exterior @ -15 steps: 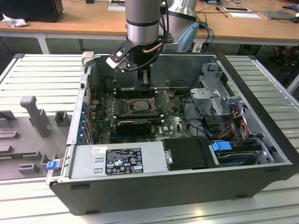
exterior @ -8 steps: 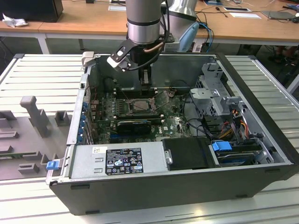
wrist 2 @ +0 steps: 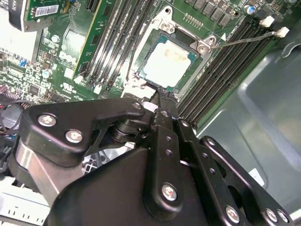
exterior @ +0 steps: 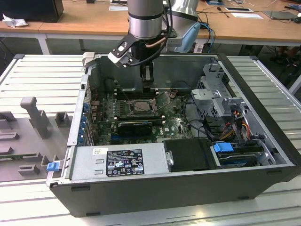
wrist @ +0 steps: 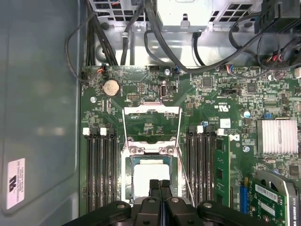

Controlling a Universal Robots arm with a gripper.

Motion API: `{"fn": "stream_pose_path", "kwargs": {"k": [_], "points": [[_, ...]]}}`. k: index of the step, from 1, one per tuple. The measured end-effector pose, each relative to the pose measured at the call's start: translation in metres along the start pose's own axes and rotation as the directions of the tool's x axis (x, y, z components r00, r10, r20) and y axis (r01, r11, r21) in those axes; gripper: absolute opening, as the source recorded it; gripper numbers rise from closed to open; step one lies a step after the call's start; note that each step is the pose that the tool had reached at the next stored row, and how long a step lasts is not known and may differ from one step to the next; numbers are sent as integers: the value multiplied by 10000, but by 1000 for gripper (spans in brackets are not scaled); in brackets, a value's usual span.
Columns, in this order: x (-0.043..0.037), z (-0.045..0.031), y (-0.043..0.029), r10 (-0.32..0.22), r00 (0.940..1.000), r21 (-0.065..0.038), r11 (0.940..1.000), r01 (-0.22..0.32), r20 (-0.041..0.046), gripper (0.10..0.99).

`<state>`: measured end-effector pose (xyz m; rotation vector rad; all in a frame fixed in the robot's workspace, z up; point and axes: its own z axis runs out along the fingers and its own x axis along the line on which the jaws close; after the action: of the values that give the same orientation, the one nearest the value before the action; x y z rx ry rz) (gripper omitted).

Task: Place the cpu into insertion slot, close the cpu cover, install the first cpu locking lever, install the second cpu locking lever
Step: 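Close the cpu cover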

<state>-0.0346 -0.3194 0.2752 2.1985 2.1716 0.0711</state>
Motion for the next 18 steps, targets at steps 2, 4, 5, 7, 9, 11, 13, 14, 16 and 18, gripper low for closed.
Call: {"fn": "stream_pose_path", "kwargs": {"k": [2,4,5,7,9,11,13,14,16,18], "points": [[0,-11,33,1,10000,5,10000,-1,0,106],[0,-32,41,2,10000,7,10000,-2,0,106],[0,-41,41,2,10000,7,10000,-2,0,106],[1,-41,111,1,10000,12,10000,-1,-1,106],[2,-39,148,1,10000,16,10000,-1,0,106],[2,-37,173,1,10000,20,10000,-1,-1,106],[2,-35,201,2,10000,25,10000,-2,-1,106],[3,-34,215,1,10000,28,10000,-1,-1,106],[3,-30,269,1,10000,41,10000,-1,-1,106],[4,-27,312,1,10000,52,10000,-1,0,106]]}}
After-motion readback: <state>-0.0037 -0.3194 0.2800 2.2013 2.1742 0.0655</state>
